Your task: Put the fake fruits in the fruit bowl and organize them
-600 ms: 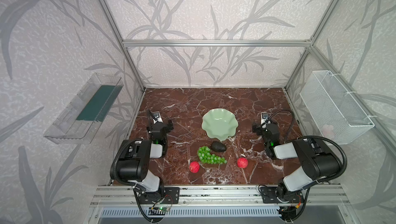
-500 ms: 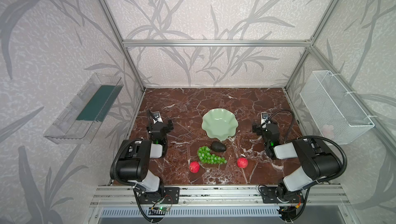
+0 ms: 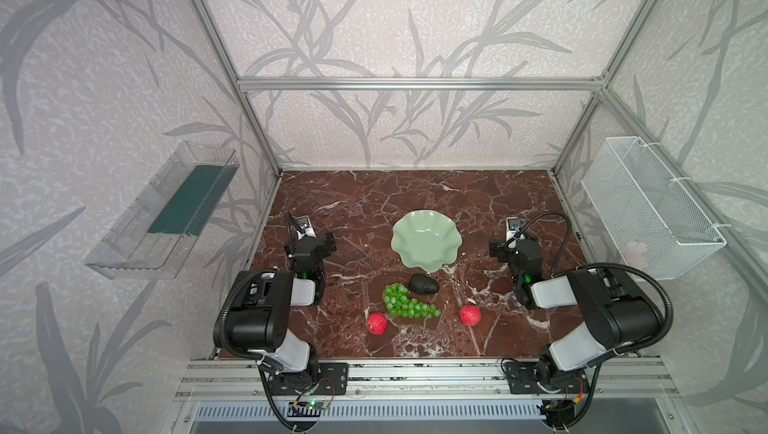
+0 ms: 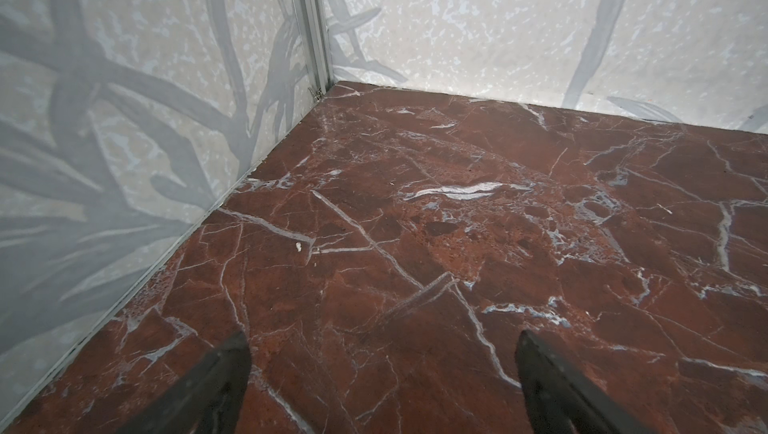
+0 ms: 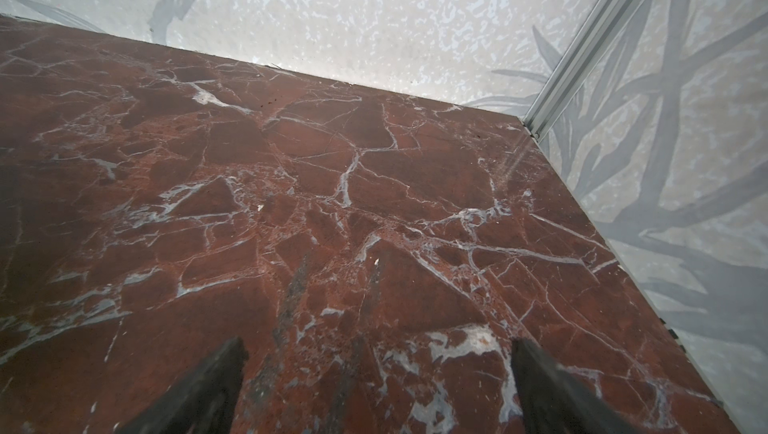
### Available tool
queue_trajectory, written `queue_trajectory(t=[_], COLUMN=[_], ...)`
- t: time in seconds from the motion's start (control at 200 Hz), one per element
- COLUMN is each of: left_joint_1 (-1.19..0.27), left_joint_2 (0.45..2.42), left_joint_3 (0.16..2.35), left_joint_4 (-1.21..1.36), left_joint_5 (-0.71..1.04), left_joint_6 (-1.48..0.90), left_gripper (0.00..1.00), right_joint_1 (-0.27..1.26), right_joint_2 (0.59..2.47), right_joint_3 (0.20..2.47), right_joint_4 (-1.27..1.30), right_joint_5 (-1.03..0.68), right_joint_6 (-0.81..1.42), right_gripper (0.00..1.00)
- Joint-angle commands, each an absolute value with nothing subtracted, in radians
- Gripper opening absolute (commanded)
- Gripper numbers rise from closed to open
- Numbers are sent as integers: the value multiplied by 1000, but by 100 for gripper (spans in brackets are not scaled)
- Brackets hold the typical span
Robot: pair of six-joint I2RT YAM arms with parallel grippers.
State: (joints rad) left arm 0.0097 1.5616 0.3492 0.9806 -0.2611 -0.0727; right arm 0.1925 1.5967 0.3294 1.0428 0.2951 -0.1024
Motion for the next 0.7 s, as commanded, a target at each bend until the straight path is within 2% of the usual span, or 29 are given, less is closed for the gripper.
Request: queue_trajectory(t=[0.0, 0.305, 0.38, 0.43, 0.47, 0.53, 0.59, 0.655, 0.695], left_joint_1=[14, 14, 14, 15, 14, 11, 12, 15, 18], left_joint_2=[1571, 1569, 1565, 1532, 1491, 1414, 1328, 1234, 1183], left_joint_3=[353, 351, 350, 362, 383, 421, 459, 492, 507], left_joint_4=[997, 999, 1002, 948, 869, 733, 604, 454, 388], left_joint_5=[-259, -258, -265, -279, -290, -313, -362, -414, -392], left_joint_6=[-61, -60, -62, -67, -67, -70, -106, -278, -368], left_gripper=[99, 99, 96, 95, 93, 89, 88, 98, 99], right_joint_1=[184, 190, 203, 262, 277, 276, 278, 276, 265], right_joint_2=[1602, 1594, 1544, 1456, 1368, 1247, 1167, 1106, 1066], right_joint_3=[348, 331, 317, 364, 429, 549, 614, 608, 596], right_joint_4=[1063, 1094, 1083, 923, 690, 376, 231, 216, 184], right_joint_5=[301, 339, 345, 524, 568, 544, 451, 420, 387], right_joint_6=[-92, -89, -104, -119, -86, 42, 102, 238, 341], right_gripper=[99, 99, 99, 99, 99, 99, 99, 99, 99])
